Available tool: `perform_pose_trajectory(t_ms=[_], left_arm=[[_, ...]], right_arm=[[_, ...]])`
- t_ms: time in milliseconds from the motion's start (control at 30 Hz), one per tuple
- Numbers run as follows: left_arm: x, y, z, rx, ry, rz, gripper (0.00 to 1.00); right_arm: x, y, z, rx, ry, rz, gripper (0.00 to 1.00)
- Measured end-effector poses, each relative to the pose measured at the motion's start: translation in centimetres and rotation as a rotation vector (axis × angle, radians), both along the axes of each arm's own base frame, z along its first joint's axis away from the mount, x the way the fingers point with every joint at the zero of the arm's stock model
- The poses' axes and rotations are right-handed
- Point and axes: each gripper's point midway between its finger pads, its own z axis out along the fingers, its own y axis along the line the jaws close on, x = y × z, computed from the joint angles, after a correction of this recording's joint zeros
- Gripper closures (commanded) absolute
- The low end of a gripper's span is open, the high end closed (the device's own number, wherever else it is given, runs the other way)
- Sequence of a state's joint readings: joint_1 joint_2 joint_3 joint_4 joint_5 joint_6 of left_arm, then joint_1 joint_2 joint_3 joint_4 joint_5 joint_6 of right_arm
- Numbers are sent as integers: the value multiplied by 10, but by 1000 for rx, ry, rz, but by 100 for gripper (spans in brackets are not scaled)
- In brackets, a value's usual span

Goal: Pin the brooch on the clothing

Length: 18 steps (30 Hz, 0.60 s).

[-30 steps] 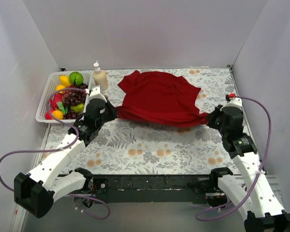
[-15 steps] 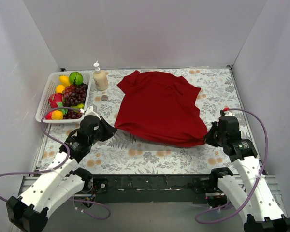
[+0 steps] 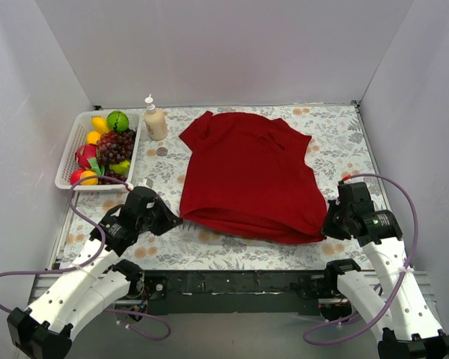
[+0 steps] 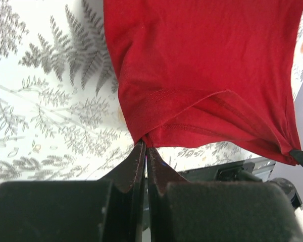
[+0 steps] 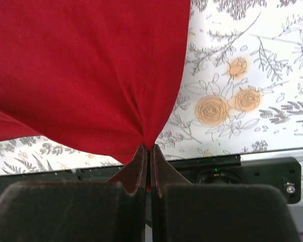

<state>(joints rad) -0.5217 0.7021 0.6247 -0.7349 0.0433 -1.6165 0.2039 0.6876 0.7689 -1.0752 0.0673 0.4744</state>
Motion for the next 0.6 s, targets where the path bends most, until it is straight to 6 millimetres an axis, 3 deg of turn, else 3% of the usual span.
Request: perform_pose_trajectory(t_ms=[467, 500, 533, 567, 600], left_arm=[[-41, 6, -4, -19, 135, -29, 100], [-43, 6, -4, -23, 141, -33, 100], [-45, 6, -4, -25, 145, -37, 95], [-47, 5, -3, -31, 146, -42, 78], [-50, 6, -3, -35, 147, -47, 67]], right_arm=[[-41, -2, -5, 1, 126, 51, 96], [-42, -2, -6, 0, 132, 51, 92], [-44, -2, -6, -1, 138, 51, 80], [-46, -3, -6, -2, 142, 52, 67], [-47, -3, -6, -3, 145, 54, 46]])
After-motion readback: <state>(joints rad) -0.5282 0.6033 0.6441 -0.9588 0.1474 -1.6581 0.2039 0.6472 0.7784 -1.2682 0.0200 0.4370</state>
